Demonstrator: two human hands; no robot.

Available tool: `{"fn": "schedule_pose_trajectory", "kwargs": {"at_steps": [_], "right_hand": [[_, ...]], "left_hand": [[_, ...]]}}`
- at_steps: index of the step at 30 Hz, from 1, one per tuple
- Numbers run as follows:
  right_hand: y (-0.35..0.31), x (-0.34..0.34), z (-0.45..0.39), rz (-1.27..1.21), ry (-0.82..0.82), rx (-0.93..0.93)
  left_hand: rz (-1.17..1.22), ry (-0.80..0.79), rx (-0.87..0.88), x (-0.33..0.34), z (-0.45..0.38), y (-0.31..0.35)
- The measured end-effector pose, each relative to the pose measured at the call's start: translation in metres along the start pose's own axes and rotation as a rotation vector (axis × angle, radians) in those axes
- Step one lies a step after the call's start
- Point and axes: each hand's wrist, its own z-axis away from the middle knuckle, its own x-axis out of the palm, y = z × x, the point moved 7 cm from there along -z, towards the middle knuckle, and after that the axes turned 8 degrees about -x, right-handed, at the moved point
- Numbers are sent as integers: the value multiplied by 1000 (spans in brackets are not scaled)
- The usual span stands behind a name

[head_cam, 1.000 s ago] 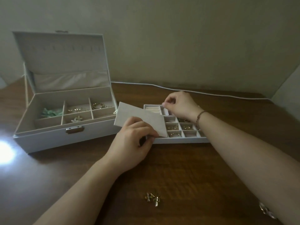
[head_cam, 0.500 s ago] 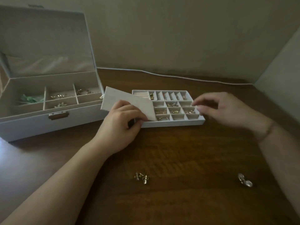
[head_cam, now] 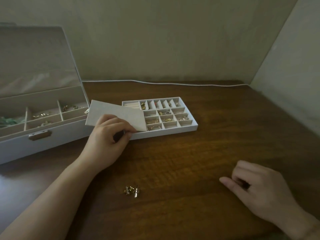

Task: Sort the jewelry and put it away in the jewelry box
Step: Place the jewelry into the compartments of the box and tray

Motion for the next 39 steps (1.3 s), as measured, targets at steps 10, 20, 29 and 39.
{"fn": "schedule_pose_trajectory", "kwargs": {"at_steps": [10,20,29,39], "right_hand": [[1,8,-15,-5,98,-208],[9,23,-104,-82,35,-234],[-5,32,-218,-470,309,126],[-9,59,-224,-349,256,137]], "left_hand": [[1,2,0,2,0,-4],[-9,-7,-5,1,0,-1],[10,-4,-4,-1,1,-3],[10,-25,-18,2,-3,-2]]}}
